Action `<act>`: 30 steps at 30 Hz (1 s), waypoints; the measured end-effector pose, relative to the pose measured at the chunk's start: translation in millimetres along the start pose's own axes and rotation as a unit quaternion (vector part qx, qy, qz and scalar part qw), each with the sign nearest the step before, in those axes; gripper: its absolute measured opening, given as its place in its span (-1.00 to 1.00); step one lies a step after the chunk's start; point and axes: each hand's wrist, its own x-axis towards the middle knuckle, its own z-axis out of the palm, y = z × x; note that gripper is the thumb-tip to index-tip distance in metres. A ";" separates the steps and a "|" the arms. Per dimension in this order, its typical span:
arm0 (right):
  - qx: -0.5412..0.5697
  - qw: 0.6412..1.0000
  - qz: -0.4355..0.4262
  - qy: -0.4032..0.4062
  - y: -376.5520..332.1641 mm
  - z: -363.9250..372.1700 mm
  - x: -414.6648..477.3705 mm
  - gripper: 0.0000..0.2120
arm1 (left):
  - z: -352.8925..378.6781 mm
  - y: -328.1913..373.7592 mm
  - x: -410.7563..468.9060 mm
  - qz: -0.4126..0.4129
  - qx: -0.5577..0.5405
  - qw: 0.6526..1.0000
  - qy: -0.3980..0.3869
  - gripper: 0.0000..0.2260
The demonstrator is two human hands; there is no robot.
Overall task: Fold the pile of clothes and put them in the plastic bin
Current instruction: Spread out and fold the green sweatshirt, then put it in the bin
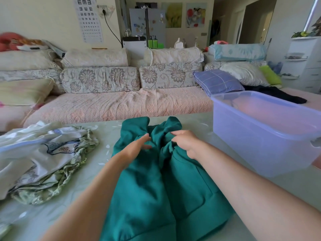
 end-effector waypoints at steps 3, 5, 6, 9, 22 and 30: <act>-0.012 0.989 -0.081 -0.126 -17.4 36.3 -14.0 -0.64 | -24.1 -3.7 -2.6 0.006 -0.194 0.981 0.027 -0.48; -0.007 0.968 -0.062 -0.244 -18.1 63.1 -20.2 -0.70 | -38.0 -2.0 -4.0 0.003 -0.239 0.969 0.065 -0.52; -0.039 0.957 -0.046 -0.284 -16.5 73.6 -23.1 -0.71 | -42.0 1.1 -6.7 0.001 -0.217 0.973 0.083 -0.57; -0.142 0.935 -0.040 -0.322 -14.2 89.5 -22.6 -0.61 | -46.0 1.9 -7.4 0.021 -0.068 0.989 0.131 -0.67; -0.328 0.929 -0.140 0.096 17.8 60.2 47.0 -0.56 | -71.2 -0.2 -1.1 -0.089 0.057 0.985 0.138 -0.82; -0.262 0.941 -0.214 -0.032 -4.0 96.8 77.6 -0.21 | -88.5 -2.6 -1.5 -0.105 0.368 0.922 0.050 -0.89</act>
